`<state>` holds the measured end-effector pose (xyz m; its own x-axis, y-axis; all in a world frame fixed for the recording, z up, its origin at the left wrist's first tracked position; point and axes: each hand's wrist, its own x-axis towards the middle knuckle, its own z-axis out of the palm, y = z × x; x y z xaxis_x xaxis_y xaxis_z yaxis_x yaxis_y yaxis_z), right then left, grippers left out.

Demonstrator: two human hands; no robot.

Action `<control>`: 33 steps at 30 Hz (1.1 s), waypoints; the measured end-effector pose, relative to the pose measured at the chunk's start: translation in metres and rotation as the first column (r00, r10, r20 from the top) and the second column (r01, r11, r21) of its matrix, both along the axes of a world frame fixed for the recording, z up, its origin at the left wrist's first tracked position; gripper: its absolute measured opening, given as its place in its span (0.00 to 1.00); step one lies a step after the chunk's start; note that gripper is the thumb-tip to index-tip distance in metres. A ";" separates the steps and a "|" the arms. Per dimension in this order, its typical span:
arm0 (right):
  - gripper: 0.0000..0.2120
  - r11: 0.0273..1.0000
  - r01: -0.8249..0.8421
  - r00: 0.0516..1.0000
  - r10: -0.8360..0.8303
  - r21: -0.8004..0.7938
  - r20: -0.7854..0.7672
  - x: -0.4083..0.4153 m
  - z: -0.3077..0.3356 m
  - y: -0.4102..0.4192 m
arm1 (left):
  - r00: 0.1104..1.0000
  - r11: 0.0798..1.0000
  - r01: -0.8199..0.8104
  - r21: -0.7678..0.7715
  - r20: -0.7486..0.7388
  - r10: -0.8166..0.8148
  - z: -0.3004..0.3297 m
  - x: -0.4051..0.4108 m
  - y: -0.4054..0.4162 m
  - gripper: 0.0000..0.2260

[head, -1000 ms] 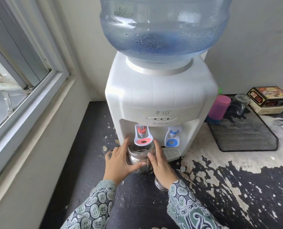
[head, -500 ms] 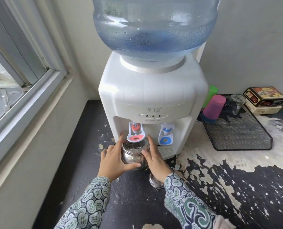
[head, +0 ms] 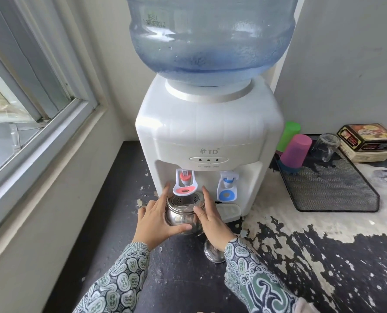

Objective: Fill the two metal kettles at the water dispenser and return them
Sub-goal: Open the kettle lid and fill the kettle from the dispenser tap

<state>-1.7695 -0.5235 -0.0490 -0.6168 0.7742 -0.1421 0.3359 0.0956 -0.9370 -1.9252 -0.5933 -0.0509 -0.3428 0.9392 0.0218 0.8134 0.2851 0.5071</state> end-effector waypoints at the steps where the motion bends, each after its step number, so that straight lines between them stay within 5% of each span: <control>1: 0.28 1.000 0.001 1.000 -0.001 -0.005 -0.008 0.000 0.000 0.000 | 1.000 1.000 0.000 -0.003 -0.004 0.000 0.000 0.000 0.000 0.56; 33: 0.26 0.973 0.191 0.943 -0.219 -0.133 -0.251 -0.011 -0.005 -0.017 | 0.997 0.999 0.054 0.007 -0.060 -0.054 -0.001 -0.003 -0.001 0.54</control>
